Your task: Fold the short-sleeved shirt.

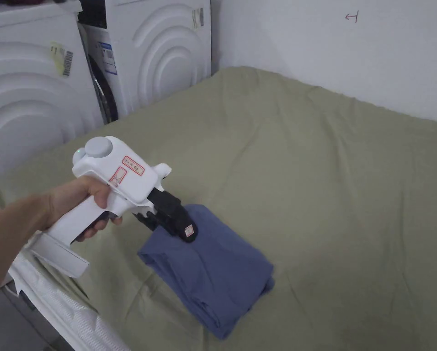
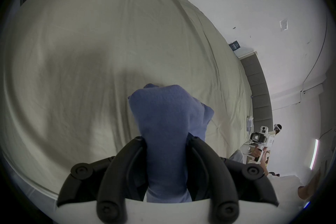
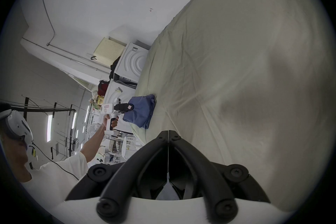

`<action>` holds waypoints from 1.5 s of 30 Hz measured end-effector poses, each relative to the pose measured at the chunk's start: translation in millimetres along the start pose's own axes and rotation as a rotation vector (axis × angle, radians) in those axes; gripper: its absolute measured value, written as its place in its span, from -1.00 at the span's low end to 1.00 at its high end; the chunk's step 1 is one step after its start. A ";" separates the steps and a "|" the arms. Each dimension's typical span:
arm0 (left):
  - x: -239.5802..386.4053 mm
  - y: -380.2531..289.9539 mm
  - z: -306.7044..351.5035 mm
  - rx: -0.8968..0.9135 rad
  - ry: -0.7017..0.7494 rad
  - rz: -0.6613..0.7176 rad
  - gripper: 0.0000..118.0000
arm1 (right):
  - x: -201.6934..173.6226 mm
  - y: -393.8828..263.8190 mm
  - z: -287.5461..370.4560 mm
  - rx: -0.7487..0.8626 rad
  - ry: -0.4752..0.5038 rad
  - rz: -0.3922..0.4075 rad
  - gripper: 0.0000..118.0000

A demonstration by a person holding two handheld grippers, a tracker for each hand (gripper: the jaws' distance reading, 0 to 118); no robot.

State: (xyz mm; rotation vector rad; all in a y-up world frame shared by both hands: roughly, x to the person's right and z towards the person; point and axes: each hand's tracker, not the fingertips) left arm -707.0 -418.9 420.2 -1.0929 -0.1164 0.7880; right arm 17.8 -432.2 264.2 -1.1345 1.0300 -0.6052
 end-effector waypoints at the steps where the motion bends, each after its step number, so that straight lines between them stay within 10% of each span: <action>1: 0.5 0.1 -1.3 0.004 0.005 -0.009 -0.36 | -0.3 1.8 -1.9 -0.004 0.001 0.003 -0.98; 2: 3.3 2.0 -1.6 -0.008 0.033 -0.032 -0.27 | -0.8 3.2 -3.0 -0.011 0.001 0.009 -0.98; 4: 5.4 3.0 0.7 0.048 0.082 -0.058 0.83 | 0.3 5.9 0.9 -0.005 -0.003 0.010 -0.98; 5: 12.0 2.4 5.4 0.086 0.089 -0.116 0.98 | -0.5 6.3 3.3 -0.002 0.006 0.019 -0.98; 10: 49.4 -5.8 13.6 0.174 0.183 -0.097 0.99 | -14.3 3.8 17.5 0.020 -0.041 0.104 -0.98; 13: 94.6 -25.1 9.2 0.203 0.260 -0.156 0.61 | -23.7 2.1 34.6 0.084 -0.091 0.155 -0.98; 14: 112.2 -31.8 3.5 0.193 0.230 -0.141 -0.49 | -28.2 1.8 41.4 0.114 -0.100 0.167 -0.98; 15: 128.6 -44.2 -2.6 0.175 0.162 -0.173 -1.00 | -33.1 1.2 47.8 0.146 -0.122 0.184 -0.98; 22: 293.9 -133.9 -79.5 0.441 0.123 -0.286 -1.00 | -87.2 -2.4 88.4 0.429 -0.609 0.406 -0.98; 33: 480.1 -249.0 -117.0 0.927 0.217 -0.549 -1.00 | -131.3 -47.2 139.2 0.714 -0.864 0.671 -0.98; 45: 497.8 -287.6 -108.1 0.996 0.382 -0.546 -1.00 | -160.3 -82.6 168.8 0.819 -0.872 0.703 -0.98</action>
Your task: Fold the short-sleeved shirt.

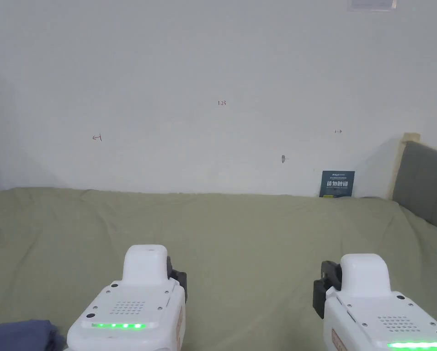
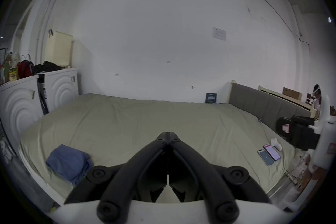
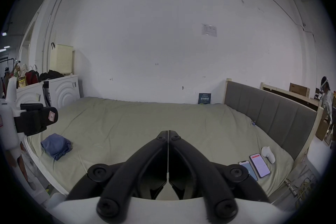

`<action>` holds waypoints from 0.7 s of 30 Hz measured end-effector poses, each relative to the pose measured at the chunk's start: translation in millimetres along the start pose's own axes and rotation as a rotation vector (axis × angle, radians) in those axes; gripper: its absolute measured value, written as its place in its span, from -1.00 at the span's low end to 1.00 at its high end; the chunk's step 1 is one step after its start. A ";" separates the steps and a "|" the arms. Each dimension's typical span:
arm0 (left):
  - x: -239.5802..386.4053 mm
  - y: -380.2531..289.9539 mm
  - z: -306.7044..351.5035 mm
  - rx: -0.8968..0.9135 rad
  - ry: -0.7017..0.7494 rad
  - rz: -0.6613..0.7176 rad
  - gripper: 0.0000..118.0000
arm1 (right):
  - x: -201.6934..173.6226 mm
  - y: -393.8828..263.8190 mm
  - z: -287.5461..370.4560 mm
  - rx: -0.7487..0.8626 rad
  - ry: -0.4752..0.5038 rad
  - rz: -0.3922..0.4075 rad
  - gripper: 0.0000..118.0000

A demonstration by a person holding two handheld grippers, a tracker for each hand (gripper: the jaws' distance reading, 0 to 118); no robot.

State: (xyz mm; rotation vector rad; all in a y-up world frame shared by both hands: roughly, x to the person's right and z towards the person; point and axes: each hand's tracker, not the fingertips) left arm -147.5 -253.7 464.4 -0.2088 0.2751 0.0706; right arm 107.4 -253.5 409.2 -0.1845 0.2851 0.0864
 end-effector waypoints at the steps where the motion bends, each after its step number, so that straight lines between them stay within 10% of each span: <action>1: -2.4 0.9 2.2 0.006 -0.026 -0.002 -1.00 | -0.6 0.5 0.5 0.003 -0.004 0.007 -0.98; 10: -11.6 4.8 2.4 0.006 -0.047 0.020 -0.84 | -3.7 -6.0 -1.8 -0.025 0.016 0.012 -0.93; 11: -11.3 5.7 2.9 0.012 -0.039 0.017 -0.27 | -4.0 -5.9 -1.9 -0.022 0.007 0.013 -0.60; 13: -11.2 9.6 2.9 0.018 -0.016 0.012 1.00 | -1.0 -5.0 -1.3 0.006 -0.015 -0.033 0.70; 14: -11.6 10.1 1.2 0.018 -0.009 0.009 0.99 | 1.6 -3.6 -2.9 0.009 -0.029 -0.065 1.00; 21: -17.1 18.2 6.6 0.041 0.006 0.028 1.00 | -1.2 7.0 -1.4 0.001 -0.007 -0.025 1.00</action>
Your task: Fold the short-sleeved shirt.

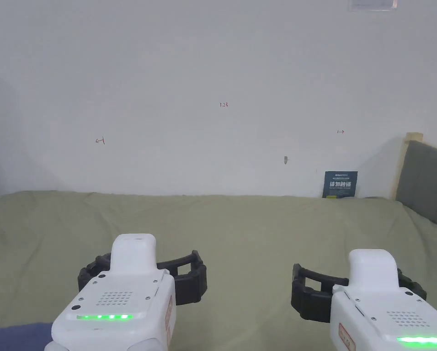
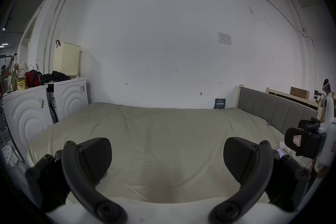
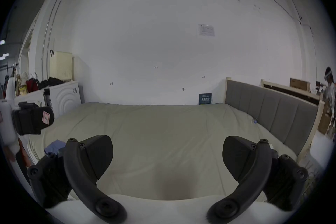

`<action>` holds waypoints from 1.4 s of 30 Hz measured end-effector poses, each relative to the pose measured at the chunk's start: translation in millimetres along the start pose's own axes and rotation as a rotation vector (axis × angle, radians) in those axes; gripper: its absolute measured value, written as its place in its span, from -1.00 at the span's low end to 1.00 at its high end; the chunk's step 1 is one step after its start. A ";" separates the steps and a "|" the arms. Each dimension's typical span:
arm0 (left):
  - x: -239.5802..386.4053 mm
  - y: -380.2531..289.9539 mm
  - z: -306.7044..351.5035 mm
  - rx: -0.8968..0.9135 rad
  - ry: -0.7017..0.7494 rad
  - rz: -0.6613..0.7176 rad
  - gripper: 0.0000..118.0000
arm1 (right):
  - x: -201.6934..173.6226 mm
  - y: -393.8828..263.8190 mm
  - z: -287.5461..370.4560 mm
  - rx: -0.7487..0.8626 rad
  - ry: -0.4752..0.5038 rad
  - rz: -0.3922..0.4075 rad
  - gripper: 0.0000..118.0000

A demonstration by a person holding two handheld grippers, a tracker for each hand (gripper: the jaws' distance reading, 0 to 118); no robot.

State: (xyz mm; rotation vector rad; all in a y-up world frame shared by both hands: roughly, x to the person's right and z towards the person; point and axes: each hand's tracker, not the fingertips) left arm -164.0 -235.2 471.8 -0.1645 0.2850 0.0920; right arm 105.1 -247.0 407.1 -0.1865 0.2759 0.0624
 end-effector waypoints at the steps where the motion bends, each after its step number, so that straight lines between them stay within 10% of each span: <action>1: -0.2 -1.8 0.3 0.003 0.000 -0.010 1.00 | -1.3 0.6 0.4 -0.002 0.001 0.011 1.00; 42: 2.1 11.3 -2.3 -0.157 -0.100 0.063 1.00 | -0.6 4.8 -1.2 -0.027 -0.001 0.034 1.00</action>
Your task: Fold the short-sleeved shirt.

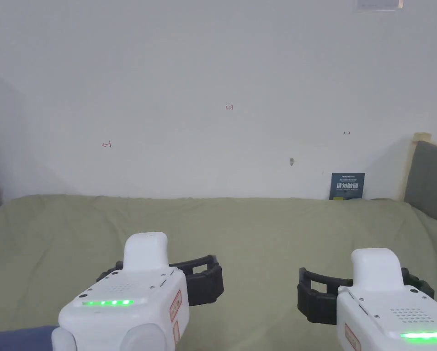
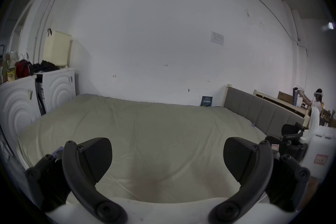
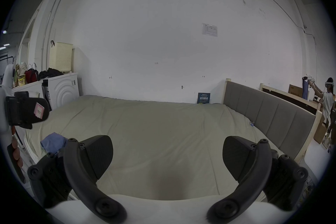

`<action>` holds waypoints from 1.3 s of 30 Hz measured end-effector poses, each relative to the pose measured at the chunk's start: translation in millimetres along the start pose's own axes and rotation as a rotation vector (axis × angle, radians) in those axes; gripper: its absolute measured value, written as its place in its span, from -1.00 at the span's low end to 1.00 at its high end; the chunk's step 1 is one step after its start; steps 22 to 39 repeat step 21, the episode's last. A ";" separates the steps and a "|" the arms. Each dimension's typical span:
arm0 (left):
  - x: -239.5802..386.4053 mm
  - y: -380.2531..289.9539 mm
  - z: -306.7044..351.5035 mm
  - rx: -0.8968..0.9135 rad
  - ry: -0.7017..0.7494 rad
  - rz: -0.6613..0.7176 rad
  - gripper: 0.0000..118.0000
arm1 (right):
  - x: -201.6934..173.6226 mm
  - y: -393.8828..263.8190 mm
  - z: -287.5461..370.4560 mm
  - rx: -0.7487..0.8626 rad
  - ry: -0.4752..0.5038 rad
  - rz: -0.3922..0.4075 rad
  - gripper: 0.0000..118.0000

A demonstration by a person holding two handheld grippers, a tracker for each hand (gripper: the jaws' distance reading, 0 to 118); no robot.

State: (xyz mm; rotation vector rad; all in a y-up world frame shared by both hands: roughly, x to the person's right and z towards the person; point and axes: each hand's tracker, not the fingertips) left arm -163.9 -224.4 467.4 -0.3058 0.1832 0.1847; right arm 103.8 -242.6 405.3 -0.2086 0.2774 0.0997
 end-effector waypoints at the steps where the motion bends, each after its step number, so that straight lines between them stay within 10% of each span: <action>1: 1.1 -0.2 -1.1 -0.015 0.020 -0.007 1.00 | -0.1 0.3 0.2 0.001 0.003 -0.002 1.00; 11: -8.1 10.2 13.8 0.042 -0.180 0.078 1.00 | -3.5 2.4 1.7 0.002 0.020 -0.008 1.00; 16: 3.7 4.5 20.1 0.155 0.113 -0.069 1.00 | -3.0 3.8 4.6 0.005 0.017 -0.004 1.00; 39: 4.1 2.9 19.3 0.135 0.077 -0.085 1.00 | -3.0 3.9 5.4 0.010 0.011 -0.009 1.00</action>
